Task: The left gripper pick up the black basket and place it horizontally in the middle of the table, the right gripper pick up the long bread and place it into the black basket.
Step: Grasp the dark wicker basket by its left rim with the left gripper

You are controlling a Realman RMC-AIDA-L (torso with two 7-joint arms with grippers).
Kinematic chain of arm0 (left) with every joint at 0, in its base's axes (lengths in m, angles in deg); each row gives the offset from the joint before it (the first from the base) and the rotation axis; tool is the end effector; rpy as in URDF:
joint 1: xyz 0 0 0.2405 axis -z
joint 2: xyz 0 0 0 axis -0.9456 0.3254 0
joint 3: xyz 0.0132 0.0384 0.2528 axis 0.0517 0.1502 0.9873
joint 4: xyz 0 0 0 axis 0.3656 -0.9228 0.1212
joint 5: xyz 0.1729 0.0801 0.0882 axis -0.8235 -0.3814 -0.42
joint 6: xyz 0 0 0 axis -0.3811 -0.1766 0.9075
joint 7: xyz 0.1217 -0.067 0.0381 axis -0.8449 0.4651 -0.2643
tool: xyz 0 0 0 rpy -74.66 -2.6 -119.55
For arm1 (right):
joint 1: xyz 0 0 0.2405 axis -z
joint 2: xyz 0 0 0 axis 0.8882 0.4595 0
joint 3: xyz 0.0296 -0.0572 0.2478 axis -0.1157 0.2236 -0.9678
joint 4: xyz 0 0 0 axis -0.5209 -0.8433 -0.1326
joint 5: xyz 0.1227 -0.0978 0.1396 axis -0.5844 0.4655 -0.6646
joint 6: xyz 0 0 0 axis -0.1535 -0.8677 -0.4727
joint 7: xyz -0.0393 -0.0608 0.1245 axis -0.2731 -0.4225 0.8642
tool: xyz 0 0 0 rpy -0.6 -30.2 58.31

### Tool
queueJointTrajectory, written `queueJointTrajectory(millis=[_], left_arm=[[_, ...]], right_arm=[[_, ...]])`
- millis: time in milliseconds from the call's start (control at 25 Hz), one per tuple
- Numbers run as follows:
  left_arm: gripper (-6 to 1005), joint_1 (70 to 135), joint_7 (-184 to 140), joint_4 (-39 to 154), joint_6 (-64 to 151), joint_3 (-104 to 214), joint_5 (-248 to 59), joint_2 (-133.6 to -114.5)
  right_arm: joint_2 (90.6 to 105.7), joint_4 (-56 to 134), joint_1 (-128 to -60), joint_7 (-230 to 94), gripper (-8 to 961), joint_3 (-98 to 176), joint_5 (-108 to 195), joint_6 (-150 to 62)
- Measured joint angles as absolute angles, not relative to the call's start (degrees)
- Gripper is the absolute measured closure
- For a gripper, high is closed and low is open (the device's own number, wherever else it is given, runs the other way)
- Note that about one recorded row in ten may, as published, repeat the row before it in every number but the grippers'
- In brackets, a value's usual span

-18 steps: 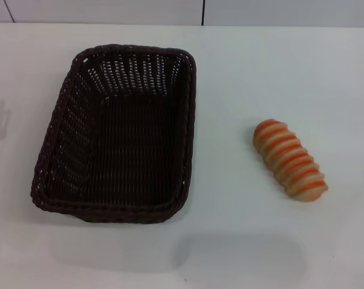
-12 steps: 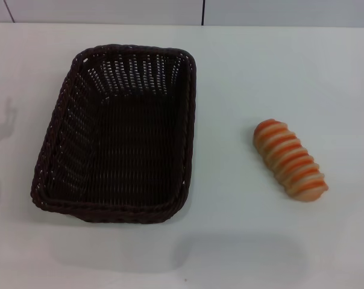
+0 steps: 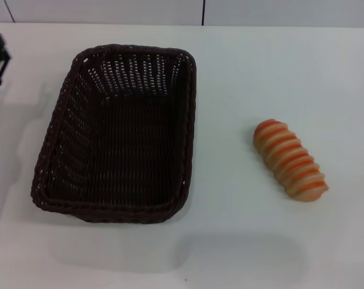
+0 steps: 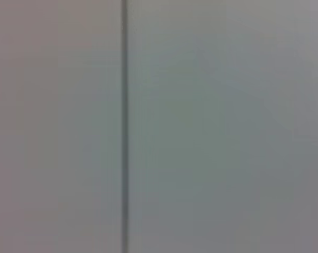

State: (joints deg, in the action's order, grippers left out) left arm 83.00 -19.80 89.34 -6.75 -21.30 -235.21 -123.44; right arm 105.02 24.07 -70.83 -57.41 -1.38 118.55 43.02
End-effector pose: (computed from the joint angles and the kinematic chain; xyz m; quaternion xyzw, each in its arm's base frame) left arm -0.3397 0.3211 0.0330 -0.6664 -0.2060 -0.2843 0.6578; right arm 0.3895 0.1980 0.0595 -0.4109 0.2506 0.3800 0.7899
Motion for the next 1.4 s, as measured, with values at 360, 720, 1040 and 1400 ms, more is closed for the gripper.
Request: queueJointTrajectory(millis=[360, 720, 1040, 1400], left_arm=[[217, 79.7, -19.9, 122.2, 35.0, -29.2, -246.6, -120.09], [217, 83.7, -30.7, 151.7, 88.7, -37.9, -244.7, -122.04], [216, 89.9, -38.5, 164.7, 120.5, -48.7, -242.5, -127.22], [216, 89.5, -35.3, 163.0, 129.0, -48.3, -242.8, -127.38]], right_arm=[[105.04, 24.1, -70.7, -57.3, 125, -1.3, 118.6, 43.0], [104.92, 24.1, -71.2, -57.3, 126, -1.3, 118.6, 43.0], [104.95, 24.1, -71.2, -57.3, 125, -0.9, 118.5, 42.9], [105.1, 24.0, -70.9, -57.6, 126, 0.0, 118.4, 43.3]])
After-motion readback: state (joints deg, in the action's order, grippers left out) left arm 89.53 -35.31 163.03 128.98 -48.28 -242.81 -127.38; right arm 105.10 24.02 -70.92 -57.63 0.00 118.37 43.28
